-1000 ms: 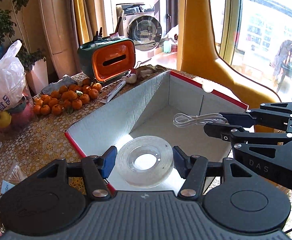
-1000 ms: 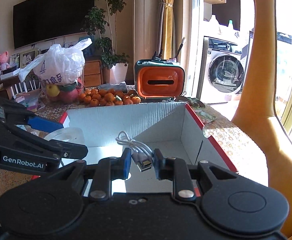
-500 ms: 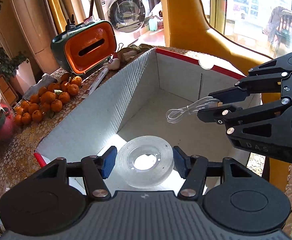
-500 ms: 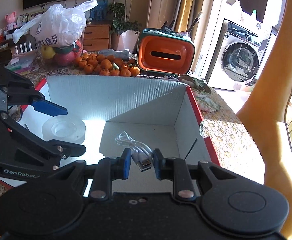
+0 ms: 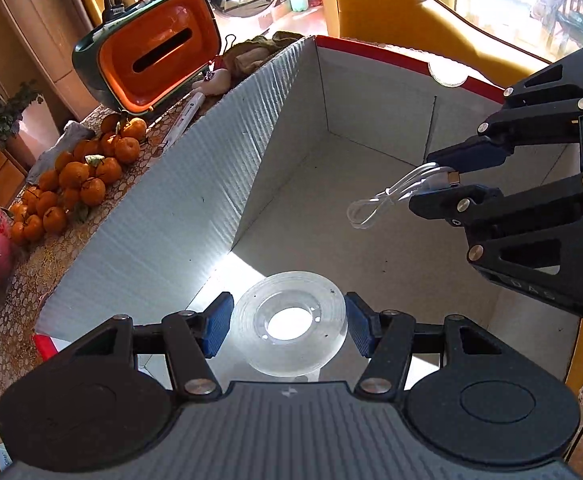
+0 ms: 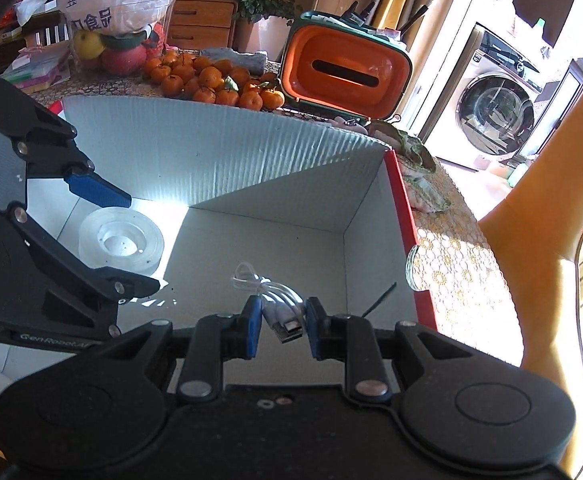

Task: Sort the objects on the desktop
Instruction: 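Carry the cable with the right tool while the left tool carries the tape roll over the red shoebox, then open the right tool to drop the cable into the shoebox while the left tool releases the tape roll inside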

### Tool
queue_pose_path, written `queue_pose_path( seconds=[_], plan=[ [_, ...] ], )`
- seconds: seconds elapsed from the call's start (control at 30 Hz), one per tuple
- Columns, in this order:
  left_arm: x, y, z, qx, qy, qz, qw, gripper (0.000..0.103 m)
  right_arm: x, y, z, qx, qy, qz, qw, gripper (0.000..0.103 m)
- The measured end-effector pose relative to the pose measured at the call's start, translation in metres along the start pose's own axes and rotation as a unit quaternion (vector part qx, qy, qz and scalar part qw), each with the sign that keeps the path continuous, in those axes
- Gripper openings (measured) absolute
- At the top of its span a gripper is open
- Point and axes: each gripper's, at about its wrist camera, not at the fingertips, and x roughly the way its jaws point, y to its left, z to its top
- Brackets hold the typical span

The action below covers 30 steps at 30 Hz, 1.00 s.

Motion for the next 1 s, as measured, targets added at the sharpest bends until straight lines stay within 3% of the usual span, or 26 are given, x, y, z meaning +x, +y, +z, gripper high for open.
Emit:
queue_pose_path(
  seconds=[0.47, 0.73, 1.0],
  plan=[
    [0.027, -0.006, 0.007, 0.017, 0.085, -0.024, 0.9959, 0.059, 0.022, -0.013, 0.005, 0.010, 0.066, 0.028, 0.997, 0.022],
    [0.028, -0.010, 0.006, 0.029, 0.094, -0.028, 0.9947, 0.060, 0.023, -0.008, 0.003, -0.021, 0.071, 0.025, 0.997, 0.024],
    [0.015, -0.010, 0.003, 0.024, 0.077, -0.034, 0.9962, 0.065, 0.014, -0.010, 0.001, -0.023, 0.063, 0.028, 0.997, 0.029]
  ],
)
